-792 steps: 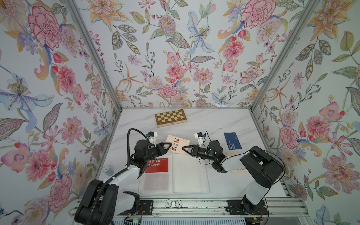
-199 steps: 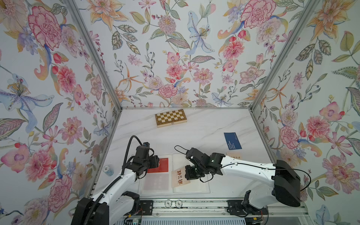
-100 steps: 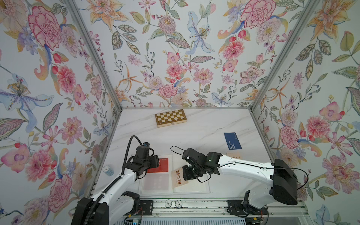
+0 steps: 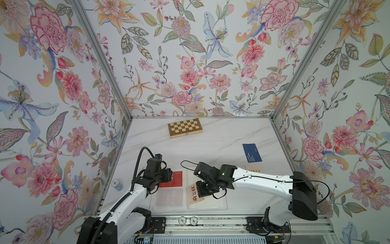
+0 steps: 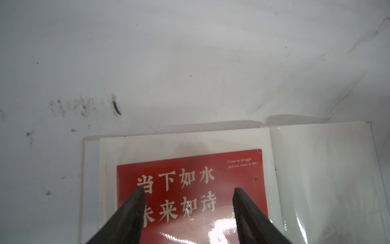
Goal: Place the photos into the photo albums
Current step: Insert the photo into the photo album.
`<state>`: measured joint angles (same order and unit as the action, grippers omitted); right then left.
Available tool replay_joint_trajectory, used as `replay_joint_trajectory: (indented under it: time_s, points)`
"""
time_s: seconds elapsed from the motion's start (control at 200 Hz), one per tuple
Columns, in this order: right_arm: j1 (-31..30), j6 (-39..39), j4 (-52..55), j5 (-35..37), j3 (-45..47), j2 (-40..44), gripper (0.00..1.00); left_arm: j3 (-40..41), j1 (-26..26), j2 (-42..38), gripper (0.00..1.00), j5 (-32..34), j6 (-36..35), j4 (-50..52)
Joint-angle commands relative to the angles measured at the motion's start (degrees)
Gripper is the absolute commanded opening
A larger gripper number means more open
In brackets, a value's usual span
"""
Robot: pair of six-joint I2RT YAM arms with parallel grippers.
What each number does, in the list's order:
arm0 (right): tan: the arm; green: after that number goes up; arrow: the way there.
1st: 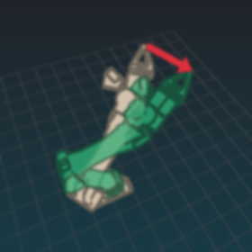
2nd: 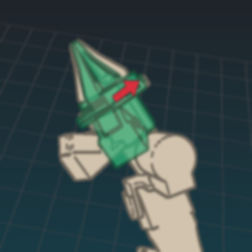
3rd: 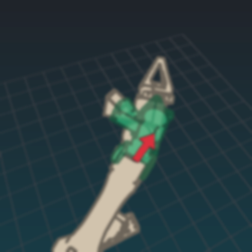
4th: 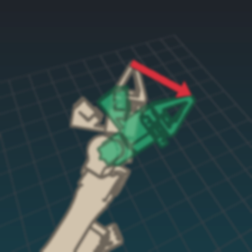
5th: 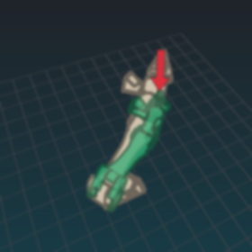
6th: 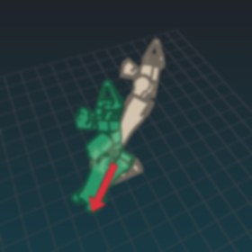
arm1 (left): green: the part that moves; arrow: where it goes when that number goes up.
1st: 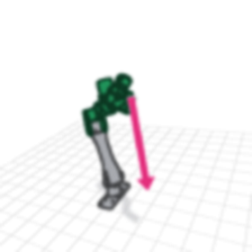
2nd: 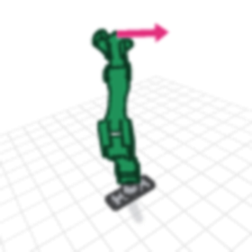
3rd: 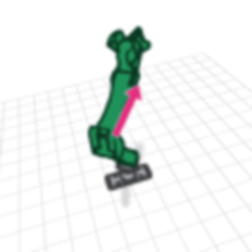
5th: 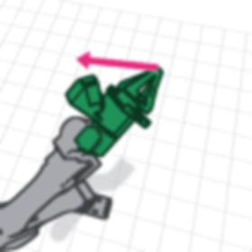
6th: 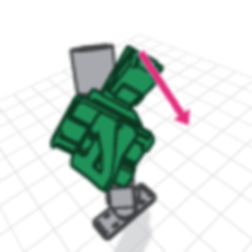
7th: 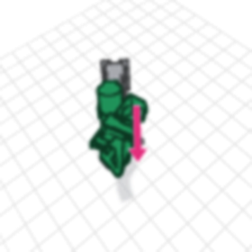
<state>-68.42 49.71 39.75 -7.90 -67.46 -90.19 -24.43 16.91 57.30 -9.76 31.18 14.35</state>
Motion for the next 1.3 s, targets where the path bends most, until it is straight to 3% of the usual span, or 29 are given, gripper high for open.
replay_joint_trajectory:
  time_s: [0.0, 0.901, 1.296]
  points:
    - [-0.55, 0.55, 2.27, 1.21, -0.96, -1.04, 0.00, 1.13, 0.49, -0.57, 0.65, 1.29, -0.85, 0.18]
    - [-0.96, 1.16, 1.82, 3.93, -1.25, -2.89, 0.00, -0.01, 0.50, -0.52, 0.65, 0.63, -1.23, 0.84]
    - [0.11, 1.88, -5.86, 2.28, 3.65, -2.93, 0.00, 0.34, 0.43, -1.29, 0.65, 1.24, -1.15, 1.77]
